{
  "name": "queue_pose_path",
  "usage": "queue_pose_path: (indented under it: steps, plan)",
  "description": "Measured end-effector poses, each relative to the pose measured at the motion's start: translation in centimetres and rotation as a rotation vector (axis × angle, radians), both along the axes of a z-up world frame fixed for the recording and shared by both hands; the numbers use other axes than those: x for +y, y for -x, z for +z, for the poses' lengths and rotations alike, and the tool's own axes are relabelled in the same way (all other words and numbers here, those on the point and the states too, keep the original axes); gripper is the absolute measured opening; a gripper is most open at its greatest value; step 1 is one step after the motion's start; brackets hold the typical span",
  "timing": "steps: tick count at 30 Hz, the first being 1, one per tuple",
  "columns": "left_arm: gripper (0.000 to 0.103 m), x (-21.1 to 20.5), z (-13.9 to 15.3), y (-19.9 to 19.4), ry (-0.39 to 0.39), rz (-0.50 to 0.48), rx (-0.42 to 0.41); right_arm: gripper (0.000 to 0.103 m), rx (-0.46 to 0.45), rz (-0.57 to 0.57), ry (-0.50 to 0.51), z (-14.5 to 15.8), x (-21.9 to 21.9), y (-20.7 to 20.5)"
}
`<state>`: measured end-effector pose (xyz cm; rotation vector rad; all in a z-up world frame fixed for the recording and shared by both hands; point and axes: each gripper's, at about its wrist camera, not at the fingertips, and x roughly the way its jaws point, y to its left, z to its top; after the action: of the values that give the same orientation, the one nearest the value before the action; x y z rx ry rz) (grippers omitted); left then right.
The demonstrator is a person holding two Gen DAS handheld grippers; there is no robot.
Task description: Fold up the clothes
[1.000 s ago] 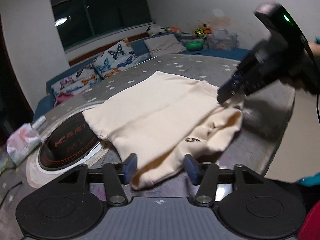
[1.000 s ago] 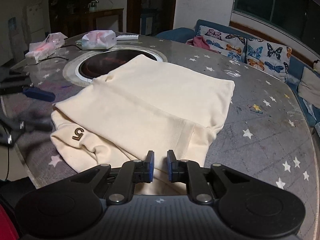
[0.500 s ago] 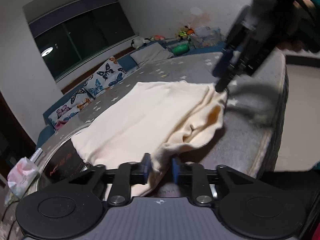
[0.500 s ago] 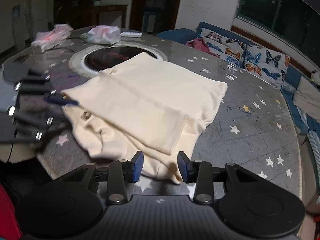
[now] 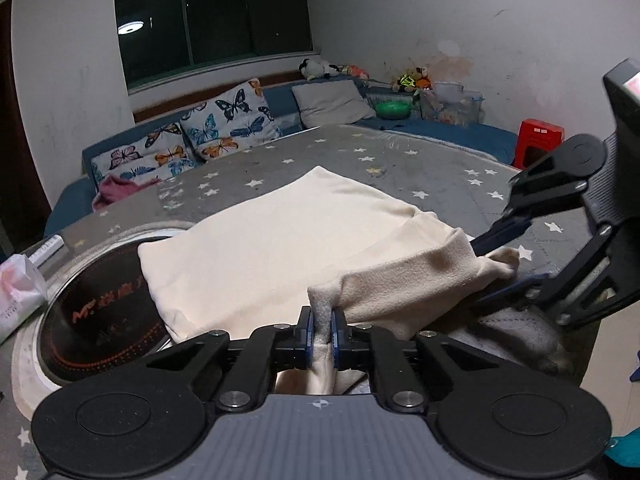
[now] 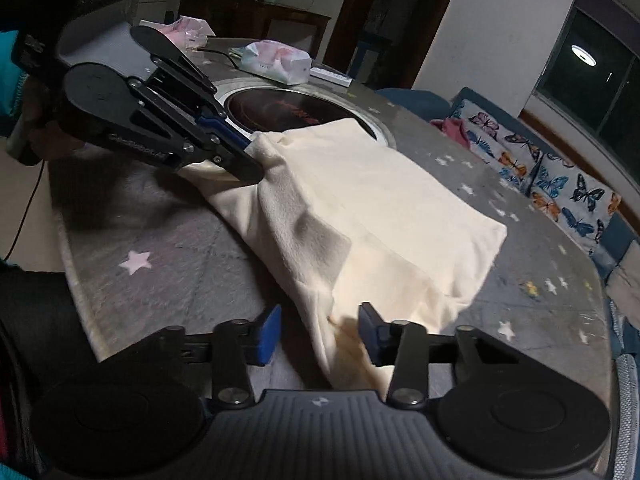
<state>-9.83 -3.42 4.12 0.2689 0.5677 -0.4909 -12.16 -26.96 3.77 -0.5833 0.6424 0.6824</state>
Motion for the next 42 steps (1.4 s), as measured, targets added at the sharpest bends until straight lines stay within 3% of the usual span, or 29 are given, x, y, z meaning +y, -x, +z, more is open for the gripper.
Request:
queue_pose_path:
  steps: [4,6,17,20,21,26,34,38,42]
  plan:
    - [0.016,0.3,-0.2,1.3,-0.014,-0.013,-0.017,0.014,0.033,-0.010,-0.023,-0.1,0.1,-1.1]
    - [0.029,0.6,-0.4,2.3,-0.035,-0.018,-0.035,0.011,0.055,-0.027,-0.046,0.2,-0.2,-1.5]
    - [0.027,1.3,-3.1,4.7,-0.199,-0.047,-0.096,0.009,0.076,-0.081,-0.103,1.6,-0.5,-2.0]
    - [0.008,1.8,-2.9,4.5,-0.168,-0.049,-0.074,0.007,0.062,-0.084,-0.103,1.8,-0.4,-1.6]
    - [0.006,2.0,-2.6,4.6,-0.150,-0.042,-0.066,0.007,0.060,-0.082,-0.105,2.0,-0.4,-1.3]
    - [0.005,3.2,-1.1,6.1,-0.077,-0.024,-0.051,0.006,0.047,-0.059,-0.127,3.2,-0.4,0.4]
    - [0.005,5.2,3.0,11.6,-0.012,-0.011,-0.050,0.006,0.084,0.004,-0.215,7.0,-1.3,5.8]
    - [0.005,5.2,3.8,11.4,-0.020,0.016,-0.071,0.006,0.078,0.019,-0.221,7.8,-0.9,7.2]
    - [0.005,5.4,4.3,9.0,-0.017,0.046,-0.094,0.006,0.067,-0.005,-0.225,8.2,-0.7,5.7]
